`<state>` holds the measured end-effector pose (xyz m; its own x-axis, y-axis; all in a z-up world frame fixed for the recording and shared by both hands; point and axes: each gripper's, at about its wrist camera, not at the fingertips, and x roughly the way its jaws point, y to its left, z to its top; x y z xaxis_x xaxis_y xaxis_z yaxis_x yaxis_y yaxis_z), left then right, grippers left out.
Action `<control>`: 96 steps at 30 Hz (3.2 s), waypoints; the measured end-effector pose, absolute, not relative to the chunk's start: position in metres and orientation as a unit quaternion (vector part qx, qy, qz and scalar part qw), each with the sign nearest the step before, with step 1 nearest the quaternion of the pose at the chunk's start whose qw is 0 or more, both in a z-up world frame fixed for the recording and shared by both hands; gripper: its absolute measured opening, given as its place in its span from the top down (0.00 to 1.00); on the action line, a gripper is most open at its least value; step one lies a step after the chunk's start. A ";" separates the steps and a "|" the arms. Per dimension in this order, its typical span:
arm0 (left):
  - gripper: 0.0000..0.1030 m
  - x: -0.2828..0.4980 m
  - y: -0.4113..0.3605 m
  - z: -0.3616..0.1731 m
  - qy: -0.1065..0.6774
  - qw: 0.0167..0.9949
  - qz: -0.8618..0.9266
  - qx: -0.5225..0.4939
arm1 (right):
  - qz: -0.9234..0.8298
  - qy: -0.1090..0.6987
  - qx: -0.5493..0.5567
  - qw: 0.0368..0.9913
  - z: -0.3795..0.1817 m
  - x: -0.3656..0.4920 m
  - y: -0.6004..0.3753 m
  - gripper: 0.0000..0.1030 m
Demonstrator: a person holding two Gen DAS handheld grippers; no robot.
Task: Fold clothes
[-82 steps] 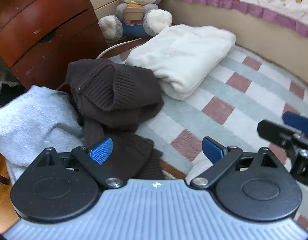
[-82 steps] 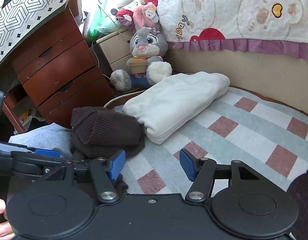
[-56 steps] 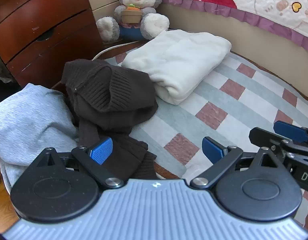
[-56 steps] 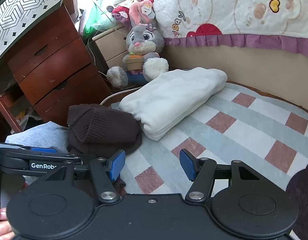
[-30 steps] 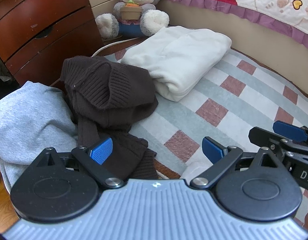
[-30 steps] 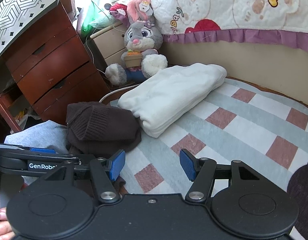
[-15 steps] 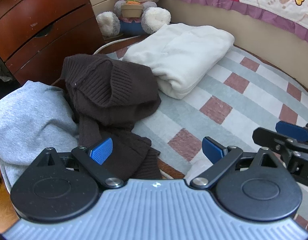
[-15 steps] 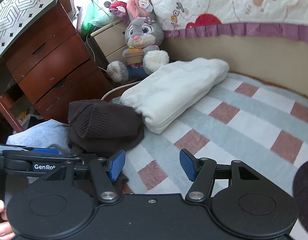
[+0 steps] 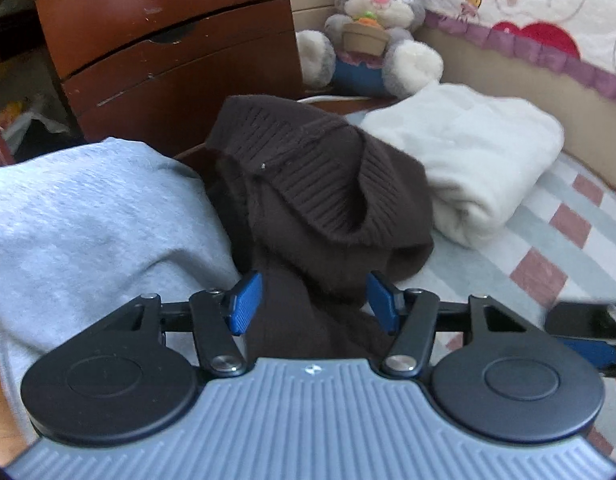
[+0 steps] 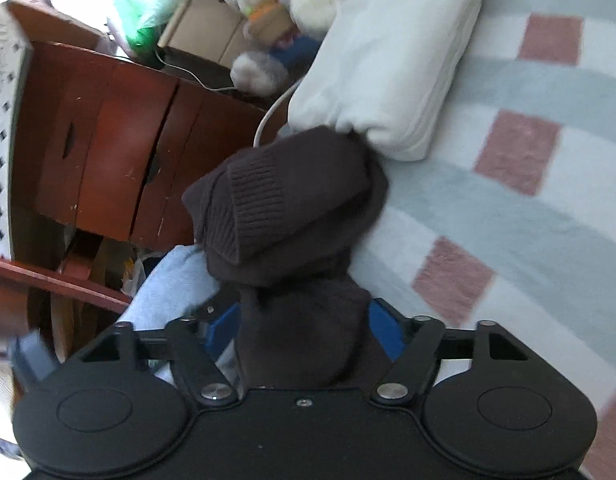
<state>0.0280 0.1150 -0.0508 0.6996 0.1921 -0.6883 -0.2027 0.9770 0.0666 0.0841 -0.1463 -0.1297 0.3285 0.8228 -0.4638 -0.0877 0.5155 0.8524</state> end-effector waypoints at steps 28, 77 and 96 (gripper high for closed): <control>0.43 0.118 0.225 -0.091 0.362 0.866 -0.063 -0.338 | 0.249 0.470 0.671 0.516 -0.251 0.168 -0.024 0.80; 0.43 -0.012 -0.305 0.067 0.362 0.776 -0.514 0.043 | -0.117 0.125 0.549 0.818 -0.075 -0.191 -0.593 0.77; 0.46 0.060 -0.230 -0.054 0.496 0.826 -0.249 0.097 | -0.039 0.298 0.455 0.838 -0.103 -0.136 -0.567 0.43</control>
